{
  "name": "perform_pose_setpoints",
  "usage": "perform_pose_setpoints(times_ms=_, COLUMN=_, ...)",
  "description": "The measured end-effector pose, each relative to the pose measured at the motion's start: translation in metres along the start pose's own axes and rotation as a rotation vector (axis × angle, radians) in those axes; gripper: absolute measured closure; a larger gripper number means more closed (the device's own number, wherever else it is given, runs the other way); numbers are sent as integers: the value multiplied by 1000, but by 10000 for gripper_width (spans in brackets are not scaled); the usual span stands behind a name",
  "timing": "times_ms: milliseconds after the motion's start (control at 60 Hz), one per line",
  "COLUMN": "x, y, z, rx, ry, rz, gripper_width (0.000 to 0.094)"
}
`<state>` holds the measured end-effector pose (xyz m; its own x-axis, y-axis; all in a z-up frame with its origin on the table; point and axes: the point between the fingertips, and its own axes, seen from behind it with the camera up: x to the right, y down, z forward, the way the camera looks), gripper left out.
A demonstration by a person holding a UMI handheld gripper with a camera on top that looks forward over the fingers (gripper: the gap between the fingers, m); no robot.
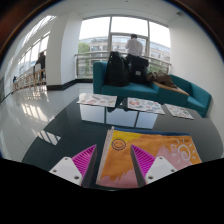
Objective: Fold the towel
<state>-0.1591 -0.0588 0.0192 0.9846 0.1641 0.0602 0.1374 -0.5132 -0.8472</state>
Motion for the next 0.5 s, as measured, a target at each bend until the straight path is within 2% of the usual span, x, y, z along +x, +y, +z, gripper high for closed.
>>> perform_pose_setpoints(times_ms=117, x=-5, y=7, z=24, rx=-54, ry=-11, rz=4, gripper_width=369)
perform_pose_setpoints(times_ms=150, x=-7, y=14, z=26, rx=-81, ry=-19, rz=15, gripper_width=423)
perform_pose_setpoints(times_ms=183, x=-6, y=8, z=24, rx=-68, ry=-9, rz=24, gripper_width=453)
perform_pose_setpoints(times_ms=283, x=-7, y=11, z=26, rx=-72, ry=17, rz=-32, gripper_width=686)
perform_pose_setpoints(times_ms=350, x=-4, y=10, z=22, rx=-74, ry=47, rz=-68, gripper_width=896)
perform_pose_setpoints(times_ms=500, x=0, y=11, z=26, rx=-84, ry=47, rz=-46, gripper_width=904)
